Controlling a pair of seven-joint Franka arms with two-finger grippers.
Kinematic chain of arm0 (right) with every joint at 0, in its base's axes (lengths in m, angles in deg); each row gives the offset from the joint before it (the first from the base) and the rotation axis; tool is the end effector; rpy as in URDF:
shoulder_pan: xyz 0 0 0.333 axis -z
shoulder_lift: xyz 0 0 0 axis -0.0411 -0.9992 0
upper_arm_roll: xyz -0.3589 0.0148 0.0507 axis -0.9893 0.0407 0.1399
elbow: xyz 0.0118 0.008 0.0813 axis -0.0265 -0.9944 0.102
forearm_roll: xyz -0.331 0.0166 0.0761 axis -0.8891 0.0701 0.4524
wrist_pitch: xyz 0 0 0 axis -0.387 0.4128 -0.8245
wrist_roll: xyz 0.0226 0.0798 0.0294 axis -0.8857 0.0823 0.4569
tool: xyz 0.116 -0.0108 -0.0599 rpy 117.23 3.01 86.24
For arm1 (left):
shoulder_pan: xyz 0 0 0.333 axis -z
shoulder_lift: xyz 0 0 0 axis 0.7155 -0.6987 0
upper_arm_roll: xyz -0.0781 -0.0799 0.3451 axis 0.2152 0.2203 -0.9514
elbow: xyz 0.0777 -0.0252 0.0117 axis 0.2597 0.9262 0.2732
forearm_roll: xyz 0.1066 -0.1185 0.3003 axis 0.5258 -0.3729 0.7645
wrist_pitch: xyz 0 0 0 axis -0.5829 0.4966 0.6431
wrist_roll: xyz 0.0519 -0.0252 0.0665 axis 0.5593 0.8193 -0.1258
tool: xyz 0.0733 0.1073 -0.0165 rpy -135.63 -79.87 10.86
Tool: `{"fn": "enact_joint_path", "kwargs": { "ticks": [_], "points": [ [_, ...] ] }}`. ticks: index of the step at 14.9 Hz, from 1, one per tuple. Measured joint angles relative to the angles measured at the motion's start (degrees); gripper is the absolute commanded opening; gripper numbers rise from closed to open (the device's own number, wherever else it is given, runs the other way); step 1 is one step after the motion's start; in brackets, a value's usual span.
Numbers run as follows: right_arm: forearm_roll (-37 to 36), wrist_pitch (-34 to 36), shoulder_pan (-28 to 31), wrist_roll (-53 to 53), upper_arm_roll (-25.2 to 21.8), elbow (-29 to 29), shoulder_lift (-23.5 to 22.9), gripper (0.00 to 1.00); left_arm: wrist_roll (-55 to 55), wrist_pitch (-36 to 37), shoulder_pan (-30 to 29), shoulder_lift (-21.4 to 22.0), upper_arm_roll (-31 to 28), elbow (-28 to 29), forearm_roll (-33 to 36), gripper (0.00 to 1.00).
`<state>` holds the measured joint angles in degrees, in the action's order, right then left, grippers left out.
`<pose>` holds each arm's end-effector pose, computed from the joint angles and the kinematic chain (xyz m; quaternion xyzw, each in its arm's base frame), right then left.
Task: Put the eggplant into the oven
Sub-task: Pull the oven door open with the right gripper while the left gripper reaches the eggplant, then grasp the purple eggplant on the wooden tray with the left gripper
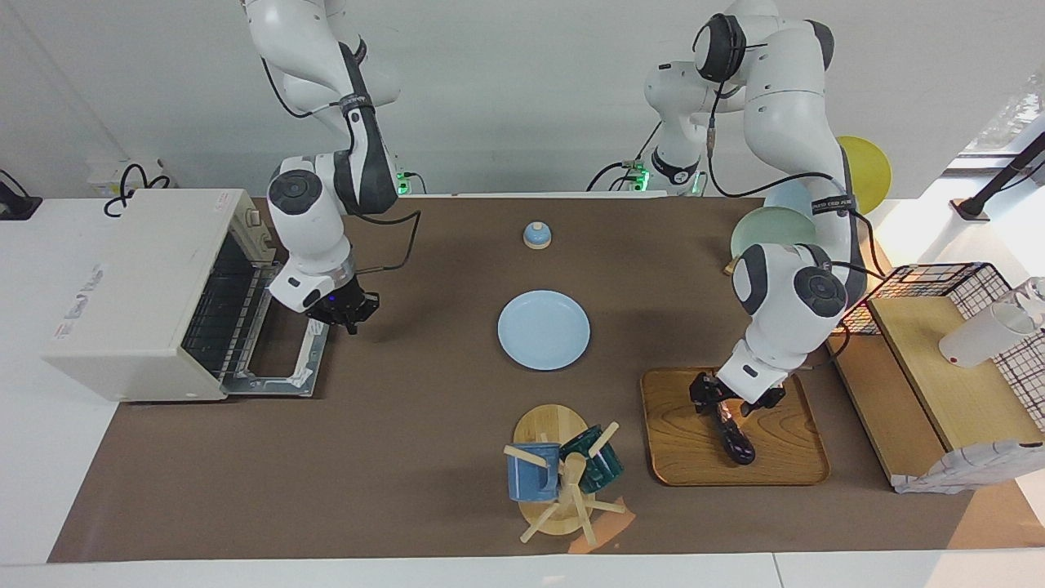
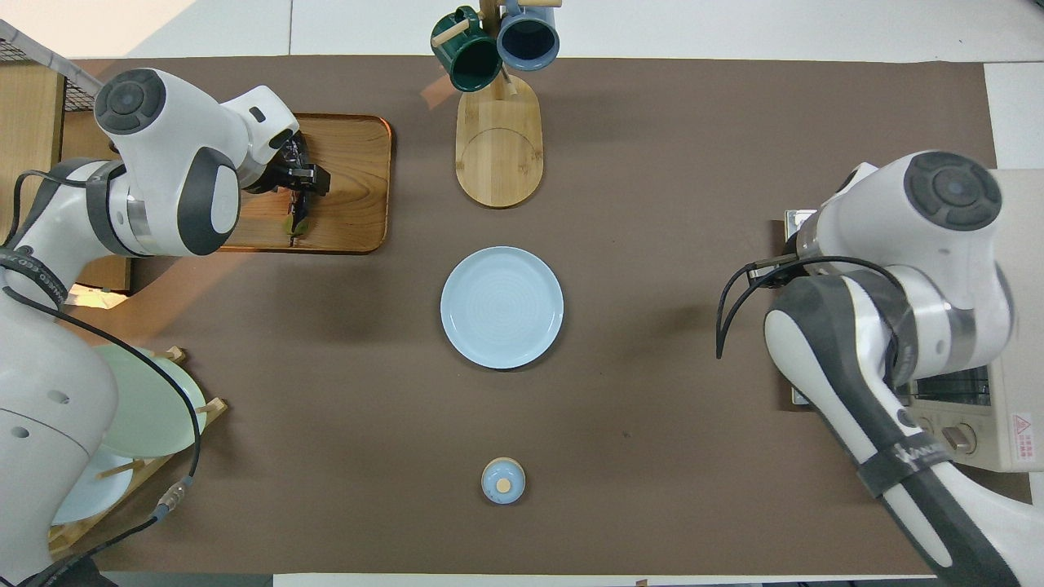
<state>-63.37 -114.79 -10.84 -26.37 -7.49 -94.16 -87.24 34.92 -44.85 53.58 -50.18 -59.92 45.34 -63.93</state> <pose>0.5193 0.0598 0.4651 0.9972 0.0610 -0.0368 0.0222 0.6726 -0.1216 0.3608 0.9947 -0.0867 0.0431 0.0359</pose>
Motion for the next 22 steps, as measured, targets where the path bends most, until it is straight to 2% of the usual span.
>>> {"fn": "enact_joint_path", "kwargs": {
  "ticks": [1,5,6,7,8,9,10,14,16,18,19,20,22],
  "points": [
    [0.2,4.1,0.1,0.0,-0.3,2.7,0.6,0.13,0.0,0.0,0.0,0.0,0.0,0.0,0.0,0.75],
    [2.1,12.2,0.4,0.0,-0.6,6.5,4.1,0.14,0.0,-0.1,0.0,0.0,0.0,0.4,0.0,0.75],
    [2.1,14.4,0.4,-0.1,-0.6,7.0,5.3,0.14,0.0,-0.2,0.0,0.0,0.0,0.6,0.0,0.70],
    [2.1,16.9,0.4,-0.4,-0.6,7.7,6.6,0.14,0.0,-0.3,0.0,0.0,0.0,0.7,0.0,0.61],
    [2.1,19.3,0.4,-1.1,-0.7,8.6,8.0,0.18,0.1,-0.3,0.0,0.0,0.0,0.7,0.0,0.44],
    [2.1,21.1,0.4,-1.9,-0.8,9.5,9.2,0.18,0.1,-0.3,0.0,0.0,0.0,0.7,0.0,0.19],
    [2.1,22.1,0.4,-2.3,-1.1,10.4,10.1,0.18,0.1,-0.3,0.0,0.0,0.0,0.7,0.0,0.00],
    [2.1,22.7,2.3,-3.0,-1.9,11.7,10.5,0.19,0.1,0.4,-0.1,0.1,-0.1,0.2,-0.9,0.00],
    [2.1,22.7,3.8,-3.0,-2.1,11.7,10.0,0.36,0.1,1.3,-0.1,0.2,-0.1,-0.4,-2.3,0.00],
    [2.1,22.7,3.8,-3.0,-1.9,11.7,9.8,0.45,0.1,2.9,-0.1,1.1,0.0,-1.1,-4.4,0.00],
    [2.1,22.7,3.6,-3.0,-1.8,11.7,9.8,0.59,0.1,4.2,0.0,1.9,0.0,-1.4,-6.2,0.00],
    [2.1,22.7,3.5,-3.0,-1.7,11.7,9.8,1.00,0.1,5.8,0.0,3.1,0.1,-1.6,-7.8,0.00],
    [2.1,22.7,3.5,-3.0,-1.4,11.7,9.8,1.00,-1.2,9.8,0.8,6.3,0.3,-1.6,-9.6,0.00]
  ]
}}
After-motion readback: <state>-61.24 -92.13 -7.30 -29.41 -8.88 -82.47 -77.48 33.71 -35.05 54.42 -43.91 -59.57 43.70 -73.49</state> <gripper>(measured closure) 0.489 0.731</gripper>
